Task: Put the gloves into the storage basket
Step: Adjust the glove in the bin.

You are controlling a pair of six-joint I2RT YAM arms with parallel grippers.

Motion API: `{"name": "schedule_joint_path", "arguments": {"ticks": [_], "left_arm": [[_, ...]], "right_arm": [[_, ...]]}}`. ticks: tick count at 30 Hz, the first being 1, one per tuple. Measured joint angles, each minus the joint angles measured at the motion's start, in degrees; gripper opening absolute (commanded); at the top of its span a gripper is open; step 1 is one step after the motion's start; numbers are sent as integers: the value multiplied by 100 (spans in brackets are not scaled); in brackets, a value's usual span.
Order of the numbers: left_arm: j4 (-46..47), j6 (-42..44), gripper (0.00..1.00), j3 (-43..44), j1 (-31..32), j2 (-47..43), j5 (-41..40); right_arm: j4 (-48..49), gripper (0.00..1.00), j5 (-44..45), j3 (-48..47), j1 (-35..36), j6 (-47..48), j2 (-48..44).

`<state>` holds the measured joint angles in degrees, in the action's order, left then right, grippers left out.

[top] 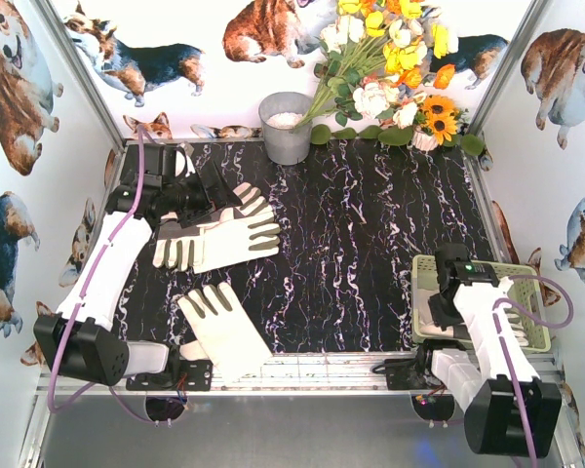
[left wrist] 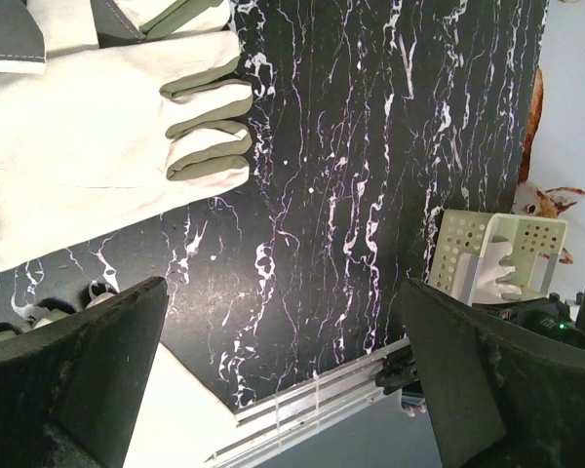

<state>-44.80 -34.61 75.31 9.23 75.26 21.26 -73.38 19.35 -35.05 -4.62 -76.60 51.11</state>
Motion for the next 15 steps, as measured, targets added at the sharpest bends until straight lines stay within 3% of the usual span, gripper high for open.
{"name": "schedule_joint_path", "arguments": {"ticks": [6,15], "left_arm": [[-46,72,100,0,-20,90,42],[-103,170,100,2,-74,98,37]], "right_arm": [[184,31,-20,2,0,205,625],[354,47,-44,-9,0,404,1488]]}}
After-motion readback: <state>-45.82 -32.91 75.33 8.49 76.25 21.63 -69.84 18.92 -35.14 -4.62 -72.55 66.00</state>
